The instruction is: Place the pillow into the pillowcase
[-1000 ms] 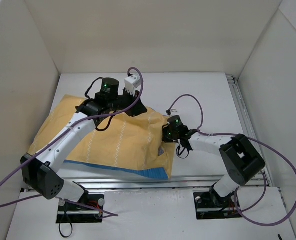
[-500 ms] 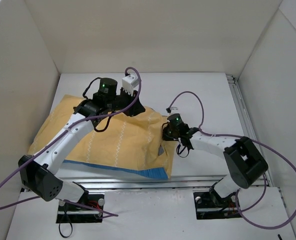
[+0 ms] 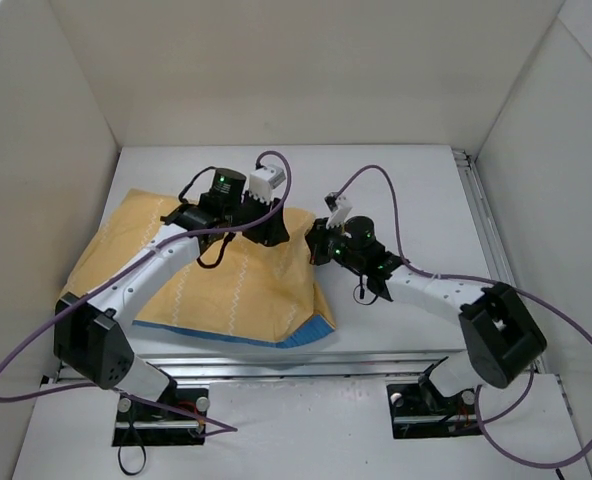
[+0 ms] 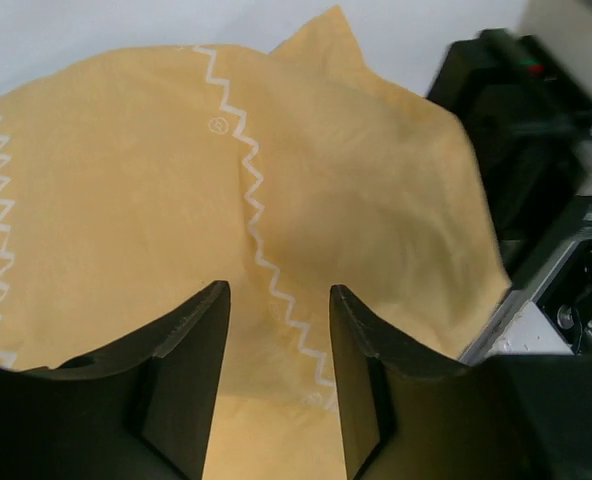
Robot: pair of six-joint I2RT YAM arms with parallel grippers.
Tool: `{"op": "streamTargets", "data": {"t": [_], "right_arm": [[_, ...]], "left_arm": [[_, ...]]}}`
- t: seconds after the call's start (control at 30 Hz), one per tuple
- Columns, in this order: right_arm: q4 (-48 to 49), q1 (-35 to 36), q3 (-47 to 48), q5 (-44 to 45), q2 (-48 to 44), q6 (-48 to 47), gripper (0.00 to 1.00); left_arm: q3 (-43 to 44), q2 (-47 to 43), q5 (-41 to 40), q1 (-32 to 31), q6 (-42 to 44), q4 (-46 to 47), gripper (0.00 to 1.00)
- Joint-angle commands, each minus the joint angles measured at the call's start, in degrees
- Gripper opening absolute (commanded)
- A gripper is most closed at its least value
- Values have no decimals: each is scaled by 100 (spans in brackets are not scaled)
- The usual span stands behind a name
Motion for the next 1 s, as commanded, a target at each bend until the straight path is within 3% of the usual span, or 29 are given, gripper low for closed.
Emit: {"op": "streamTargets", "data": {"t": [0.0, 0.27, 0.33, 0.37, 0.43, 0.47, 0.53, 0.6, 0.63, 0.83, 0.97], "right_arm": [[1203, -32, 253, -648, 637, 261, 0], [1431, -111, 860, -1570, 1465, 480, 0], [1405, -111, 852, -1623, 1483, 498, 14], [1379, -181, 756, -1623, 1396, 533, 43], [1222, -304, 528, -1562, 1194, 603, 66], [933, -426, 527, -1492, 906, 551, 69], [-759, -472, 919, -740, 553, -167, 73], [-2374, -358, 1255, 252, 96, -924, 76], [-2723, -305, 1378, 1102, -62, -1030, 79], [-3867, -839, 1010, 2041, -1819, -1014, 91], [-4334, -946, 861, 2167, -2207, -970, 93]], "left_arm": [[-43, -535, -233, 69, -24, 239, 42], [-825, -1457, -1560, 227, -437, 160, 58], [-957, -1538, -1947, 227, -473, 81, 60], [-966, -1555, -2070, 279, -586, 20, 60], [-1019, -1564, -2510, 280, -666, -165, 61], [-1054, -1564, -2580, 280, -692, -192, 61], [-1177, -1590, -2625, 280, -736, -148, 61], [-1265, -1626, -2416, 280, -710, 9, 61], [-1326, -1608, -2336, 280, -693, 63, 61], [-1292, -1362, -2510, 280, -710, 11, 61], [-1545, -1554, -3387, 218, -1175, -288, 62]]}}
